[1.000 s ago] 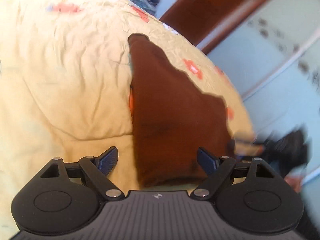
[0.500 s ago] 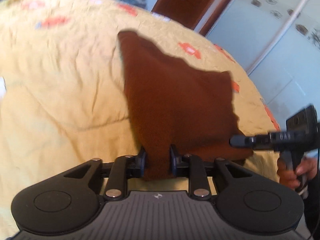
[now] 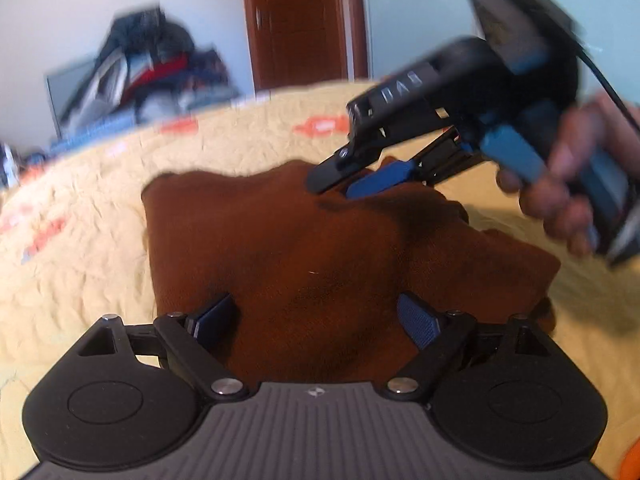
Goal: Fold small clothes
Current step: 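Open both grippers and lift them off the folded sweater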
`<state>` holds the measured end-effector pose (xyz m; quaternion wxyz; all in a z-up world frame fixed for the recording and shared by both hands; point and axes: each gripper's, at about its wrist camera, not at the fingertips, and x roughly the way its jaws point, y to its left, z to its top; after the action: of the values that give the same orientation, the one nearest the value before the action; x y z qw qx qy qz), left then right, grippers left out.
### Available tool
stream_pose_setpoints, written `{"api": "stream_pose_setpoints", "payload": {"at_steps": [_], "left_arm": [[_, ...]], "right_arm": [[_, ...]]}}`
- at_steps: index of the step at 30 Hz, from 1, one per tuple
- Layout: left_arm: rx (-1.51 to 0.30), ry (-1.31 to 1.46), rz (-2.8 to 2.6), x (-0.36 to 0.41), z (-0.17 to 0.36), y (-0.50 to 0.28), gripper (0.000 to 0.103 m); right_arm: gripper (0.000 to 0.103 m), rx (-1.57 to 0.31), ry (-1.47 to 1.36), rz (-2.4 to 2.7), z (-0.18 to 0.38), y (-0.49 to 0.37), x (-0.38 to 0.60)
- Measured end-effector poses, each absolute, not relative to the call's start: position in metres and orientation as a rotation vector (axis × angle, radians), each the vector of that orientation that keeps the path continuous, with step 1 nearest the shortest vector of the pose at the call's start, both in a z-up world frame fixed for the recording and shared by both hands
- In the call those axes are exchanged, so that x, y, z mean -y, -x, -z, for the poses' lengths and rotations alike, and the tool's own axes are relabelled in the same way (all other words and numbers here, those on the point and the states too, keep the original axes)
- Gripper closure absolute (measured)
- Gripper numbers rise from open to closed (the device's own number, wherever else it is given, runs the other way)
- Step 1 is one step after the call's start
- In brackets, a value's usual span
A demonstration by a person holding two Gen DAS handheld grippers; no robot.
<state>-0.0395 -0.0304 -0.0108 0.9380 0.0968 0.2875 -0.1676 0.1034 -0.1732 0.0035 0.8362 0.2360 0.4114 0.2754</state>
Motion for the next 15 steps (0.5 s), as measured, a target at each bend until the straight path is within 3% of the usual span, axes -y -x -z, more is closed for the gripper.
{"api": "stream_pose_setpoints", "payload": {"at_steps": [4,6,9,15], "left_arm": [[-0.577,-0.182,0.345,0.032,0.011,0.041,0.013],[-0.578,-0.177,0.345,0.035,0.011,0.040,0.012],[-0.578,-0.176,0.344,0.033,0.011,0.038,0.012],[-0.579,-0.175,0.343,0.033,0.012,0.035,0.012]], "right_arm": [[0.070,-0.924,-0.468,-0.545,-0.021,-0.107,0.178],[0.052,-0.865,-0.406,-0.529,-0.044,-0.103,0.169],[0.035,-0.830,-0.363,-0.646,-0.063,-0.111,0.135],[0.035,-0.995,-0.210,-0.583,-0.013,-0.156,0.080]]}}
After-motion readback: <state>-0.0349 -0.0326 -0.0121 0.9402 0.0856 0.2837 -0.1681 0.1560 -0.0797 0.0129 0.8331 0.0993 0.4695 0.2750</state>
